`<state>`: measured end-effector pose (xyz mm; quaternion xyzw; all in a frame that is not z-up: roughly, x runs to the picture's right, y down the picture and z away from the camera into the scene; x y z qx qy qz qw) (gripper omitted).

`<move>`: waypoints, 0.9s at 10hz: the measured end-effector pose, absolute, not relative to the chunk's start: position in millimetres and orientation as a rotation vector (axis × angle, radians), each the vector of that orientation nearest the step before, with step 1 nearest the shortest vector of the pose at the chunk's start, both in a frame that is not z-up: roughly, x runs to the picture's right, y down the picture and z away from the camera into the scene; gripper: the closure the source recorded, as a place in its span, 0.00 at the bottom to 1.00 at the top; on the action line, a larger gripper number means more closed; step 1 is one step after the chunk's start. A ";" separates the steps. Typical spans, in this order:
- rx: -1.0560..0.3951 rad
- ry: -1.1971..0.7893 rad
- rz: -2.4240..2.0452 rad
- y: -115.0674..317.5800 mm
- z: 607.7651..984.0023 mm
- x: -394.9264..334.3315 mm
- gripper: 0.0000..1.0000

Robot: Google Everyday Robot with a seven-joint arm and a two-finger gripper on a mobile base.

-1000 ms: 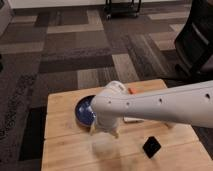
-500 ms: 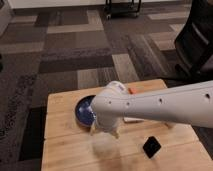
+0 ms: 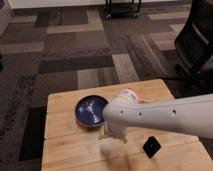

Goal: Knock the eraser over

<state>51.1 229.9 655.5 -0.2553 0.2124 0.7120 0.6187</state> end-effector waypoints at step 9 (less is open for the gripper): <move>-0.463 0.584 1.768 238.5 617.2 179.8 0.35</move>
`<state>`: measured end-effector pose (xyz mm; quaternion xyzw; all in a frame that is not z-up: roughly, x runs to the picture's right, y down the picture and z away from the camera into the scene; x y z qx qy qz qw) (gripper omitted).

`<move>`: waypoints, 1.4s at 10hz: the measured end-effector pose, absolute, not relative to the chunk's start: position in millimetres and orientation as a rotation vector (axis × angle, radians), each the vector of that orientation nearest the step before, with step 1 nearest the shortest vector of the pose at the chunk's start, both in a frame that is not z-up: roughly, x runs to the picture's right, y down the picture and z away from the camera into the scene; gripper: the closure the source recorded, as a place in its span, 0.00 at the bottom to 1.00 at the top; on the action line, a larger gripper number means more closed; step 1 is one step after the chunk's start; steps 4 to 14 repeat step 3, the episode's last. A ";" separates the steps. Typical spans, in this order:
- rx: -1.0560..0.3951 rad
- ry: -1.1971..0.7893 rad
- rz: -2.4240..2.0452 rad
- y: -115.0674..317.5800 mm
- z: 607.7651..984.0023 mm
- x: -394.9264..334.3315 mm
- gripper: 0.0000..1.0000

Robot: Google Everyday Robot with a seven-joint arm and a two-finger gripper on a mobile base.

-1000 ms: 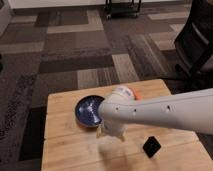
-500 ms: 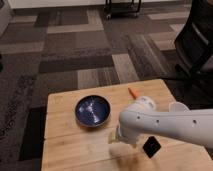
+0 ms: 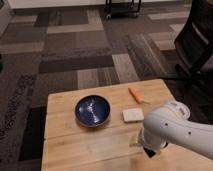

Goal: Knock the eraser over

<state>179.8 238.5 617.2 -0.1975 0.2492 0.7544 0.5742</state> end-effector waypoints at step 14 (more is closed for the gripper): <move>-0.454 0.569 1.770 227.3 619.0 183.5 0.35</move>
